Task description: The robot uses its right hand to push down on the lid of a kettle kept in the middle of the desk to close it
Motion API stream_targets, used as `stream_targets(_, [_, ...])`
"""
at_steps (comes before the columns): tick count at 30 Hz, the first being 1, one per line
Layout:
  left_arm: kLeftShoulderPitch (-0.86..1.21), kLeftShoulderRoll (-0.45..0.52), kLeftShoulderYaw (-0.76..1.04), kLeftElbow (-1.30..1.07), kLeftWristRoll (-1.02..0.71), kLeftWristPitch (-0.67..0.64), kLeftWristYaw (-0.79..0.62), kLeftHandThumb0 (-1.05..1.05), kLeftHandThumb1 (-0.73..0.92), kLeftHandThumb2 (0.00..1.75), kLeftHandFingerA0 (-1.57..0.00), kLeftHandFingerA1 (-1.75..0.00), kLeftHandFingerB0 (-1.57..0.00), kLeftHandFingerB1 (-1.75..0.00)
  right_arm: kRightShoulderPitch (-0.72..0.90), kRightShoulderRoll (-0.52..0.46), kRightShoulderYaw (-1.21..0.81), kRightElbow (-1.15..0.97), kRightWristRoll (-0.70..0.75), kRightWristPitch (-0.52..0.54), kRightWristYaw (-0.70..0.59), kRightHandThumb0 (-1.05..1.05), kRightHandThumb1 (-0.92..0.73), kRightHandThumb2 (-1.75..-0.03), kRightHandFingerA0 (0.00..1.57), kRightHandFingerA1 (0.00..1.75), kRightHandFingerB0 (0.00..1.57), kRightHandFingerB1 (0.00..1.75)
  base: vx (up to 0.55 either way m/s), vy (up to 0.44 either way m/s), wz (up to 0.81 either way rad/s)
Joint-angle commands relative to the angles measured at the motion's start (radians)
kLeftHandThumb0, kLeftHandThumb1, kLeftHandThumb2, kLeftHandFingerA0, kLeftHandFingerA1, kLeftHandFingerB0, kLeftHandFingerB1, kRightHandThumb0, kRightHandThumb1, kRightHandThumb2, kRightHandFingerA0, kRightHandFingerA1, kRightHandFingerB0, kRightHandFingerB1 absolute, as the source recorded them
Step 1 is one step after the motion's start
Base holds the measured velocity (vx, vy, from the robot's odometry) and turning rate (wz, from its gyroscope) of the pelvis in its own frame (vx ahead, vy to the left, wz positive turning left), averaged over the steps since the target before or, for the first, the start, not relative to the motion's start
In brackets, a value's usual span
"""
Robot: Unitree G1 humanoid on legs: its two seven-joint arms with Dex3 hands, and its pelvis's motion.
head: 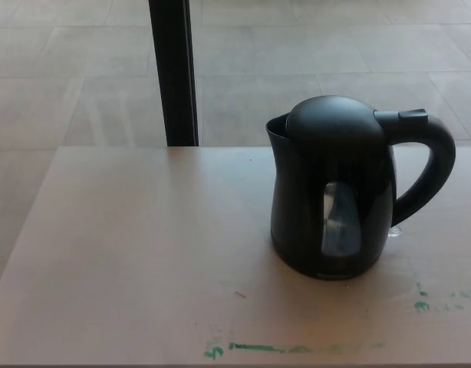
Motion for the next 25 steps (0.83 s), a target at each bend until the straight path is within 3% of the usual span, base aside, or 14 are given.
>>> stream_targets(1, [-0.006,0.002,0.006,-0.005,-0.01,0.001,0.004,-0.87,0.92,0.7,-0.49,-0.47,-0.36,-0.39,-0.005,-0.019,0.002,0.013,0.033,-0.011,-0.002,-0.79,-0.69,-0.61,0.82,0.89,0.64,0.76,0.0,0.0,0.0])
stream_targets(4, [-0.01,0.004,-0.005,0.0,0.003,-0.005,0.011,-0.86,0.92,0.69,-0.49,-0.45,-0.37,-0.39,0.006,-0.013,0.004,-0.005,0.036,-0.006,-0.005,-0.77,-0.7,-0.61,0.81,0.89,0.63,0.76,0.0,0.0,0.0])
stream_targets(5, [-0.009,0.006,-0.015,-0.003,0.013,-0.008,0.02,-0.85,0.74,1.11,-0.44,-0.57,-0.35,-0.52,0.004,-0.007,0.0,-0.009,0.041,-0.001,-0.015,-0.78,-0.68,-0.62,0.81,0.89,0.63,0.76,0.0,0.0,0.0])
stream_targets(6, [-0.009,0.006,-0.011,-0.004,0.006,-0.003,0.018,-0.84,0.72,1.08,-0.45,-0.58,-0.35,-0.52,0.005,-0.006,0.002,-0.014,0.043,0.007,-0.018,-0.75,-0.7,-0.61,0.82,0.9,0.63,0.76,0.0,0.0,0.0])
stream_targets(7, [-0.011,0.007,-0.007,-0.003,0.0,0.005,0.018,-0.86,0.92,0.69,-0.49,-0.45,-0.37,-0.39,0.011,-0.013,0.015,-0.005,0.026,-0.009,-0.013,-0.76,-0.71,-0.61,0.79,0.87,0.63,0.75,0.0,0.0,0.0])
stream_targets(18, [-0.012,0.005,-0.007,0.004,-0.003,0.002,0.016,-0.88,0.92,0.68,-0.52,-0.46,-0.4,-0.39,0.017,-0.011,0.028,-0.048,0.051,0.019,-0.015,-0.79,-0.7,-0.61,0.82,0.89,0.62,0.75,0.0,0.0,0.0])
stream_targets(19, [-0.012,0.003,-0.004,0.004,-0.006,0.001,0.021,-0.87,0.71,1.1,-0.45,-0.58,-0.35,-0.52,0.016,-0.017,0.035,-0.039,0.044,0.01,-0.014,-0.78,-0.69,-0.61,0.82,0.87,0.63,0.74,0.0,0.0,0.0])
stream_targets(20, [-0.008,0.001,-0.002,0.0,-0.008,-0.002,0.019,-0.87,0.71,1.1,-0.45,-0.58,-0.35,-0.52,0.015,-0.022,0.038,-0.032,0.042,0.012,-0.012,-0.78,-0.69,-0.61,0.82,0.87,0.63,0.74,0.0,0.0,0.0])
stream_targets(21, [-0.008,0.001,0.001,-0.001,-0.012,0.005,0.018,-0.89,0.9,0.68,-0.54,-0.48,-0.41,-0.4,0.014,-0.024,0.039,-0.027,0.043,0.009,-0.01,-0.78,-0.69,-0.61,0.82,0.86,0.63,0.74,0.0,0.0,0.0])
stream_targets(22, [-0.009,0.002,0.005,-0.001,-0.017,0.016,0.018,-0.89,0.9,0.68,-0.54,-0.48,-0.41,-0.4,0.013,-0.026,0.04,-0.019,0.044,0.004,-0.007,-0.78,-0.69,-0.61,0.82,0.86,0.63,0.74,0.0,0.0,0.0])
stream_targets(23, [-0.012,0.002,0.016,0.001,-0.028,0.028,0.014,-0.86,0.71,1.09,-0.45,-0.57,-0.34,-0.51,0.001,-0.03,0.036,0.003,0.048,0.004,-0.014,-0.78,-0.68,-0.61,0.83,0.86,0.63,0.73,0.0,0.0,0.0])
stream_targets(24, [-0.008,0.001,0.003,-0.002,-0.012,0.01,0.009,-0.85,0.73,1.11,-0.46,-0.58,-0.34,-0.52,0.004,-0.028,0.036,-0.001,0.051,0.0,-0.008,-0.78,-0.69,-0.61,0.82,0.87,0.62,0.73,0.0,0.0,0.0])
stream_targets(25, [-0.008,0.0,0.008,0.0,-0.016,0.01,0.004,-0.86,0.92,0.68,-0.51,-0.47,-0.37,-0.39,0.016,-0.022,0.042,-0.028,0.047,0.004,-0.011,-0.77,-0.7,-0.61,0.83,0.85,0.63,0.73,0.0,0.0,0.0])
